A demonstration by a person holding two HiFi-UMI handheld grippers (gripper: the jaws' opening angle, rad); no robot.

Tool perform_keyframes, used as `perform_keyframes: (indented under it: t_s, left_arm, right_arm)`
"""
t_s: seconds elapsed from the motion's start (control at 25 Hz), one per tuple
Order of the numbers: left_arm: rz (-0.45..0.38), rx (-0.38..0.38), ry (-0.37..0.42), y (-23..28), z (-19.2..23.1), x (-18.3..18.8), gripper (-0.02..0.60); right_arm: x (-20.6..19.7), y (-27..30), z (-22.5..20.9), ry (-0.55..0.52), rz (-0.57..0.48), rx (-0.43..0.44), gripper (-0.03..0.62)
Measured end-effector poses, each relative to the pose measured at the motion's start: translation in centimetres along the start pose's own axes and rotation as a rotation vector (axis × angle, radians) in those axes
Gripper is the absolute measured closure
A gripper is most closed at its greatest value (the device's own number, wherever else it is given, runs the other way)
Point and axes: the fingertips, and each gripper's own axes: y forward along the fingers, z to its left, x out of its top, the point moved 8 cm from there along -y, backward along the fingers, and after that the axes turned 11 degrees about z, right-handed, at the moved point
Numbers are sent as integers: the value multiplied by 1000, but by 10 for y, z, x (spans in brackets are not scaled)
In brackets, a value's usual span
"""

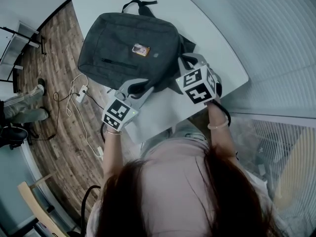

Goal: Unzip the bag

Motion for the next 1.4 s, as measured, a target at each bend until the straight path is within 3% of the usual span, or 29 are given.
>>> perform_keyframes:
  t_s: [0.48,1.4]
  left_arm:
    - [-18,30,10,3,-2,0,502]
    - [-21,19,-27,6,-2,-4,502]
  right_arm:
    - [3,14,-20,-56,-10,23,583]
    - [9,35,-49,-107,-50,33,583]
